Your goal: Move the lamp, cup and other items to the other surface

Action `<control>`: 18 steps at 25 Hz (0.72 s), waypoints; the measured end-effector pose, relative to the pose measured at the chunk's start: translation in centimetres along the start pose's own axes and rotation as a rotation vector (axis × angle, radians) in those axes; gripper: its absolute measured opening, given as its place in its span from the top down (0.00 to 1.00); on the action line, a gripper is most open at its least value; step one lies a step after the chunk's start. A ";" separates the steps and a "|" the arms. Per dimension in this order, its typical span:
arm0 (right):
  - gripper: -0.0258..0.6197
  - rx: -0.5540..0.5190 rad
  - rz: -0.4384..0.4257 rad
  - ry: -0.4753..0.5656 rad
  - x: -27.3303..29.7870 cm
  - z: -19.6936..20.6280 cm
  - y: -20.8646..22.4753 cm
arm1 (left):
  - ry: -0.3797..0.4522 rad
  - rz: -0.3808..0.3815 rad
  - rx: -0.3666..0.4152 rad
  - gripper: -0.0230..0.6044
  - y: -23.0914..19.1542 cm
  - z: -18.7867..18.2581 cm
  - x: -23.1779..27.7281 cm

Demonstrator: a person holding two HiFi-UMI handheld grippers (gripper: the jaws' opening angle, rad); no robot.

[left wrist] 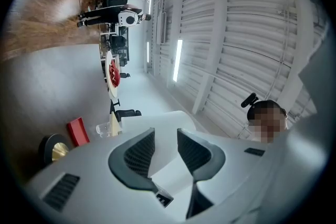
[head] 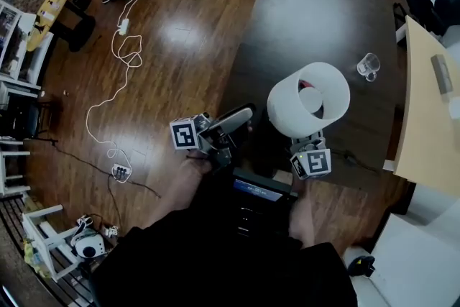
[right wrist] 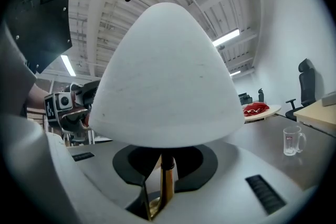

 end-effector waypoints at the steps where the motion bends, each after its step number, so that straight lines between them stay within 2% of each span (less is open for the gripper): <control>1: 0.84 0.006 0.003 0.015 -1.2 -0.4 0.8 | -0.004 0.001 -0.004 0.75 -0.1 1.0 1.0; 6: 0.84 0.015 0.020 0.060 -3.9 -3.4 2.3 | -0.026 0.017 -0.006 0.75 0.8 2.7 3.4; 14: 0.84 -0.006 0.011 0.103 -4.6 -6.2 1.8 | -0.023 0.031 0.003 0.75 1.5 2.7 3.6; 18: 0.84 -0.001 0.003 0.146 -10.0 -6.9 3.2 | -0.024 0.032 0.030 0.75 2.9 7.3 6.2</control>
Point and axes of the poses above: the fingertips, and each gripper's own axes: x forward along the fingers, y to its right, z out of its underside, the point moved 2 cm from there along -x, backward along the fingers, and after that the axes turned 6 degrees about -y, right-handed, at the moved point
